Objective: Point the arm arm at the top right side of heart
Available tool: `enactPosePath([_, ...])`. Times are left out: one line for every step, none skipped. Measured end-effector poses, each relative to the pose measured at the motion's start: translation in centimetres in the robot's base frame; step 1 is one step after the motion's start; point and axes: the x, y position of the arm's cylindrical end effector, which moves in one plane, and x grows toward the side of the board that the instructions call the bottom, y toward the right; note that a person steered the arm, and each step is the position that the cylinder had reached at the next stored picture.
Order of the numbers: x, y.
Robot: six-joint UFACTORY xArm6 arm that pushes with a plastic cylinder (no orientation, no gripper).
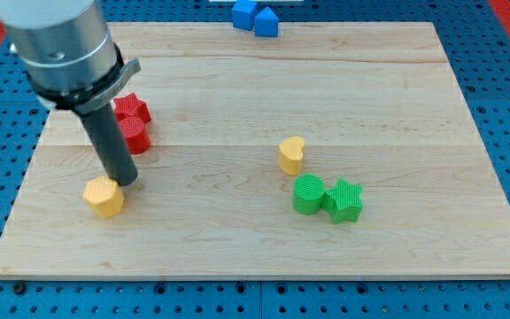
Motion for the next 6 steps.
enactPosePath([2.4, -1.7])
enactPosePath([2.5, -3.3])
enactPosePath([1.0, 3.9])
enactPosePath([-4.1, 11.4])
enactPosePath([-8.7, 13.3])
enactPosePath([-9.6, 22.7])
